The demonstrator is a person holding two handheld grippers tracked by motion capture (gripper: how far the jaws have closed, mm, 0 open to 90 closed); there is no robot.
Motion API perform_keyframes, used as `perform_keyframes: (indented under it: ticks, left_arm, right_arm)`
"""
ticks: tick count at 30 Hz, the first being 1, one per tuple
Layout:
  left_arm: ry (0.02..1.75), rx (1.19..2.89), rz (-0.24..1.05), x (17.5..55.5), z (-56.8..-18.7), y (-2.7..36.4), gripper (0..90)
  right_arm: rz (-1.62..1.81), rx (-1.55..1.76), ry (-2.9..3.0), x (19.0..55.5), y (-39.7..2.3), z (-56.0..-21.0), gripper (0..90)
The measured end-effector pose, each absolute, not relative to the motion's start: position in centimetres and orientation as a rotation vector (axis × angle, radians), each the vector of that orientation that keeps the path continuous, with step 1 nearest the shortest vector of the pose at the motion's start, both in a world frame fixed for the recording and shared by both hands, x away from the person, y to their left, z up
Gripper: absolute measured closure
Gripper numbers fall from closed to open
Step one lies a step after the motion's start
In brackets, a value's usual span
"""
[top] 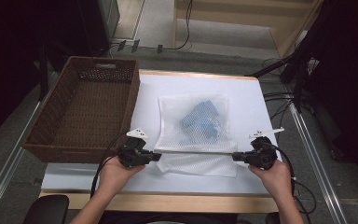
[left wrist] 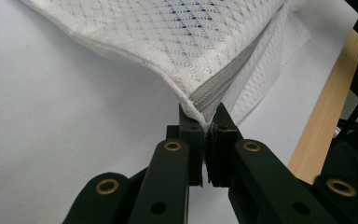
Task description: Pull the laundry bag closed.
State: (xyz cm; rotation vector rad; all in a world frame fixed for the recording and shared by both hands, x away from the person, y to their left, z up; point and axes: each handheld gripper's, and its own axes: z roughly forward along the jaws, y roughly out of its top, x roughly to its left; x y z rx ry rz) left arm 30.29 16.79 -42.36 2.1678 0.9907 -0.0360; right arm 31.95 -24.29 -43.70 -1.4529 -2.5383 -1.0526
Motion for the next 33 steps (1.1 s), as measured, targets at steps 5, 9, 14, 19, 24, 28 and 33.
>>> perform_keyframes:
  ticks: [5,9,14,19,24,28,33]
  left_arm:
    - [0.992,2.178,-0.048,30.5,-42.9,16.9,87.6]
    - [1.0,2.186,-0.045,30.7,-43.6,16.8,87.4]
    - [0.995,2.19,-0.017,30.6,-44.1,16.4,86.9]
    - [0.99,2.213,0.0,30.8,-45.0,15.9,86.4]
    - [1.006,2.224,0.012,31.0,-45.6,15.8,85.2]
    - [1.006,2.217,0.029,31.1,-45.7,15.8,82.4]
    - [1.004,2.191,0.002,31.1,-45.4,15.7,71.9]
  right_arm:
    - [-1.034,-1.446,-2.559,32.0,-24.0,-43.8,88.6]
    - [-1.009,-1.455,-2.576,32.1,-23.8,-44.0,88.4]
    - [-1.015,-1.457,-2.576,32.2,-23.9,-44.3,88.2]
    - [-1.011,-1.47,-2.598,32.3,-24.0,-44.6,87.1]
    - [-1.006,-1.465,-2.617,32.5,-23.9,-44.9,87.0]
    - [-1.018,-1.452,-2.61,32.9,-23.9,-45.2,86.8]
    - [-1.021,-1.422,-2.628,33.2,-23.6,-45.2,84.1]
